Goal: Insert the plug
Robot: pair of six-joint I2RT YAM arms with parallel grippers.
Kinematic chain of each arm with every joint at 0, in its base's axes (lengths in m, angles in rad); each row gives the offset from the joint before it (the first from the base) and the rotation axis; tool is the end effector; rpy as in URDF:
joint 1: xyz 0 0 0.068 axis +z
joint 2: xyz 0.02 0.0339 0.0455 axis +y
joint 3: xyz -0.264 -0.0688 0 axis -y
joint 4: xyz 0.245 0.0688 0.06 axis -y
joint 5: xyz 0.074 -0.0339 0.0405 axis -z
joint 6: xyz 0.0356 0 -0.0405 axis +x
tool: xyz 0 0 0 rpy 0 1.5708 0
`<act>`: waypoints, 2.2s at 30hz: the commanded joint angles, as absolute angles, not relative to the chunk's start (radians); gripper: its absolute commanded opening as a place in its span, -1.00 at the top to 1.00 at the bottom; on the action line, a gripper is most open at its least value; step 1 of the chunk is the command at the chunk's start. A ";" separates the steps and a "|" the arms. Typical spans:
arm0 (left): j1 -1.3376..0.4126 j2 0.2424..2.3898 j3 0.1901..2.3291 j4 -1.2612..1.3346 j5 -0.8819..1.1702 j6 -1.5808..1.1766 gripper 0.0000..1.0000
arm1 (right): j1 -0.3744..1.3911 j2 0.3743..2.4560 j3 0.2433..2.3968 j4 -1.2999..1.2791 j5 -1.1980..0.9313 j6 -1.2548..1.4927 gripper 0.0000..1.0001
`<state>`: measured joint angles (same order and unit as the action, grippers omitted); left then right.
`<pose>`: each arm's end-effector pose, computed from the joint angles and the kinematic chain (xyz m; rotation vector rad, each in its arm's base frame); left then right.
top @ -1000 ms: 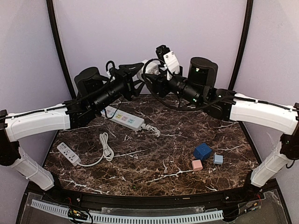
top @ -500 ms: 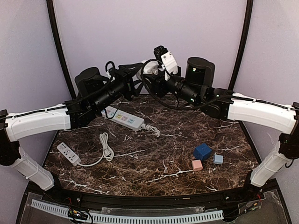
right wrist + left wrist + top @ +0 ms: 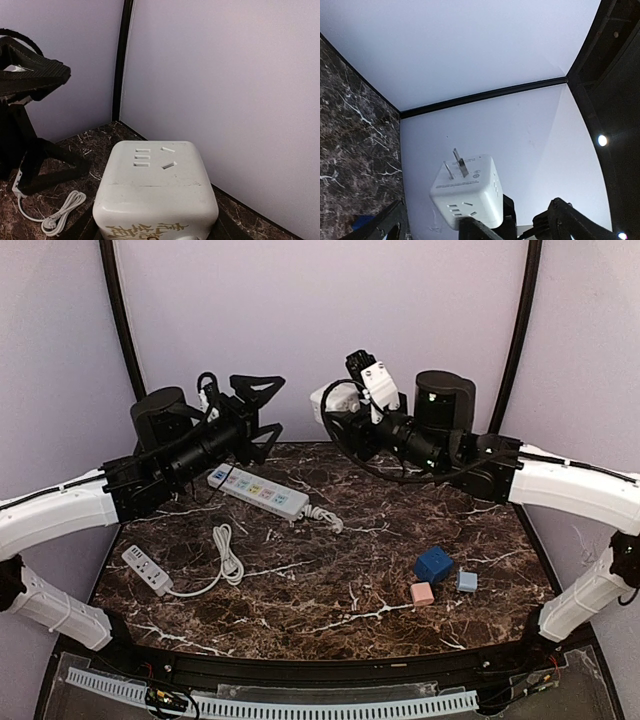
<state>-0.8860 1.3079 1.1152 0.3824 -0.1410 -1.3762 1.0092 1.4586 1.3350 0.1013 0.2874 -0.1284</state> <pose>0.2004 -0.2374 0.4010 -0.5312 1.5492 -1.7380 0.1944 0.2901 0.4028 -0.6690 1.4655 0.4562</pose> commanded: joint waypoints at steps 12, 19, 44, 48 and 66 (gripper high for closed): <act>-0.612 1.338 1.408 -0.671 -0.367 -0.617 -0.82 | 0.969 1.121 1.146 -0.257 0.434 0.071 1.00; -0.565 1.710 1.655 -0.814 -0.390 -0.321 -0.79 | 0.969 1.024 1.105 -0.394 0.425 0.177 1.00; -0.479 2.475 2.396 -0.956 -0.011 -0.249 -0.59 | 0.989 1.050 1.170 -0.552 0.372 0.291 1.00; -0.457 2.513 2.437 -0.957 -0.003 -0.234 -0.59 | 0.995 1.070 1.170 -0.539 0.371 0.302 1.00; -0.371 2.655 2.587 -0.947 0.071 -0.237 -0.55 | 1.006 1.166 1.209 -0.501 0.377 0.320 1.00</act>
